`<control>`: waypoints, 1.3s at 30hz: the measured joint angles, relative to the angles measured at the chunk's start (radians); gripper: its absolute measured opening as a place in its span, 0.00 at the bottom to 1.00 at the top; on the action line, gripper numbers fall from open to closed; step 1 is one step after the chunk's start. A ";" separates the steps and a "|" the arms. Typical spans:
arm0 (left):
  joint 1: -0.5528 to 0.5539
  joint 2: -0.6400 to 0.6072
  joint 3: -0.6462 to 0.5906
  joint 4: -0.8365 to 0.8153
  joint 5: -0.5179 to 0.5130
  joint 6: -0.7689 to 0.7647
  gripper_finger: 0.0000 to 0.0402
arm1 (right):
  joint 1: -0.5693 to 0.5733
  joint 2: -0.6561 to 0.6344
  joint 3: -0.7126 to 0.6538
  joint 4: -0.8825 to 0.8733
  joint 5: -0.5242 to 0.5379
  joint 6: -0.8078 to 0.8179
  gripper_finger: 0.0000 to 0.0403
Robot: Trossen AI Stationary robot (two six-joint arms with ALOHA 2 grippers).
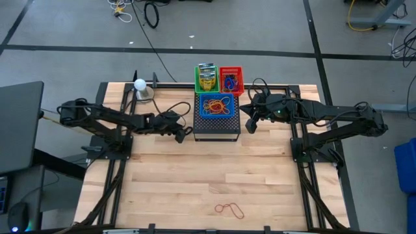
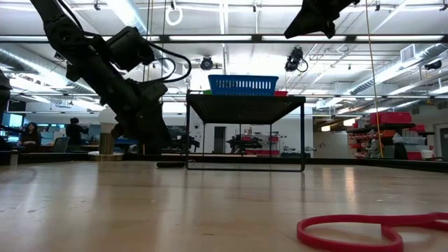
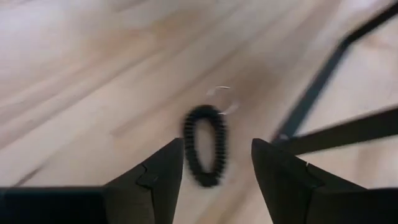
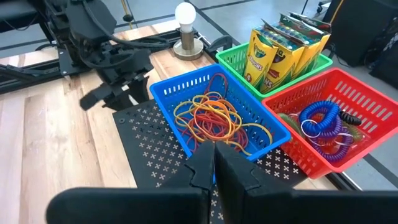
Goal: Pick & Place Office Desk Supplies
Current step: Put the black spring keychain into the red bin on the shelf
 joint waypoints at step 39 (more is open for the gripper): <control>-0.050 -0.025 0.001 -0.214 -0.127 0.025 0.02 | 0.000 0.000 0.000 0.004 -0.001 0.004 0.06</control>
